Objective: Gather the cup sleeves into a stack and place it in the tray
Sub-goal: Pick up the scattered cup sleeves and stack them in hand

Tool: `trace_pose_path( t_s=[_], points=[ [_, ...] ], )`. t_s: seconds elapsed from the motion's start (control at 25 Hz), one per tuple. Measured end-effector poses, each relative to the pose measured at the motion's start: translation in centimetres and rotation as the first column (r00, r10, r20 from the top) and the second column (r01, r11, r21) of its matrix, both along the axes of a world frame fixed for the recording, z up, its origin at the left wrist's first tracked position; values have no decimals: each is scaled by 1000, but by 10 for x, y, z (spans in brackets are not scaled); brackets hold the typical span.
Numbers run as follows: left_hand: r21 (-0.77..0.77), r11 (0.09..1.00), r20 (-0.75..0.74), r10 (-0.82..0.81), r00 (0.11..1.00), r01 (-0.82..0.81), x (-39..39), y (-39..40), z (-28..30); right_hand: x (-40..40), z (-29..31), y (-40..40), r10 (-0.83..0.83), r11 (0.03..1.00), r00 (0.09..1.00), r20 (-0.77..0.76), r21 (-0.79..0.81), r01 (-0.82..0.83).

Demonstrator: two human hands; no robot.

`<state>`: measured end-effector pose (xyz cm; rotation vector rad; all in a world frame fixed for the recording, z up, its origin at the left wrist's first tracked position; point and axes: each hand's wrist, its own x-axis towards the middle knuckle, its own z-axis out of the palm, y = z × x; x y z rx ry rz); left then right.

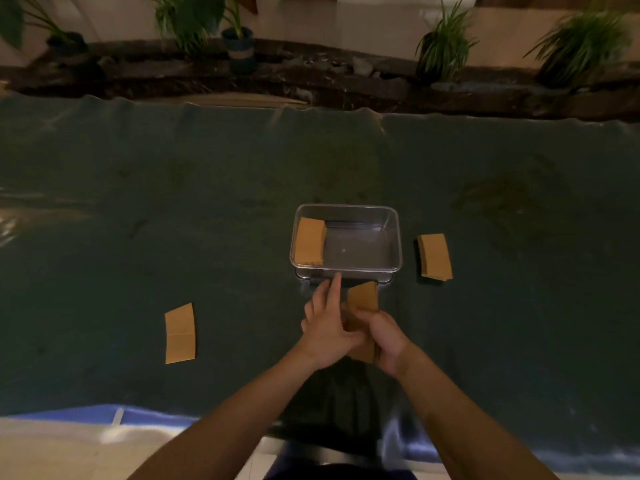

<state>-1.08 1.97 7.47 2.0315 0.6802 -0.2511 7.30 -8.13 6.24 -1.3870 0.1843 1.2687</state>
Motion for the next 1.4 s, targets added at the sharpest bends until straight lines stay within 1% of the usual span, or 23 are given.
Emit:
trace_pose_path(
  t_s=[0.04,0.08,0.12,0.16,0.2,0.32,0.4,0.48,0.56,0.68,0.76,0.88,1.04,1.16,1.28,1.32,1.4],
  points=[
    [-7,992,31,-123,992,123,3,4,7,4,3,-5,5,1000,1000,1,9,-5],
    [38,964,23,-263,965,262,6,7,12,7,5,-9,10,1000,1000,-10,25,-10],
    [116,917,-11,-383,924,381,9,7,15,10,7,-13,20,999,1000,-23,45,-19],
    [198,867,-49,-457,888,457,13,5,17,12,9,-15,38,997,998,-41,62,-35],
    [263,833,-68,-488,870,488,17,0,18,13,11,-18,57,996,997,-55,77,-53],
    [369,790,-56,-507,860,490,24,-16,17,18,19,-32,78,988,992,-99,142,-64],
    [371,793,-43,-505,862,483,24,-24,19,26,21,-46,65,985,983,-169,170,-36],
    [356,804,-11,-505,863,476,24,-31,24,35,18,-58,21,986,979,-203,167,13],
    [346,806,15,-517,856,481,25,-37,29,37,13,-61,3,991,982,-188,131,22],
    [355,785,4,-545,839,508,26,-36,31,34,6,-55,-11,995,993,-121,94,22],
    [372,775,-8,-548,836,511,25,-27,29,33,9,-46,-8,994,993,-118,108,21],
    [378,784,-22,-525,851,493,16,-5,27,25,19,-23,14,994,988,-151,113,3],
    [381,769,7,-558,830,514,-3,28,29,5,22,18,-20,997,996,-83,78,27],
    [399,763,-8,-552,834,509,-17,59,24,-12,22,46,-6,999,988,-151,44,13],
    [419,752,-45,-542,839,509,-30,87,19,-24,22,67,-41,995,980,-197,81,58],
    [416,758,-53,-531,845,503,-35,96,16,-30,21,76,-44,994,978,-205,85,62],
    [398,773,-56,-517,854,494,-45,108,9,-41,17,92,-43,998,985,-166,47,51]
  ],
)
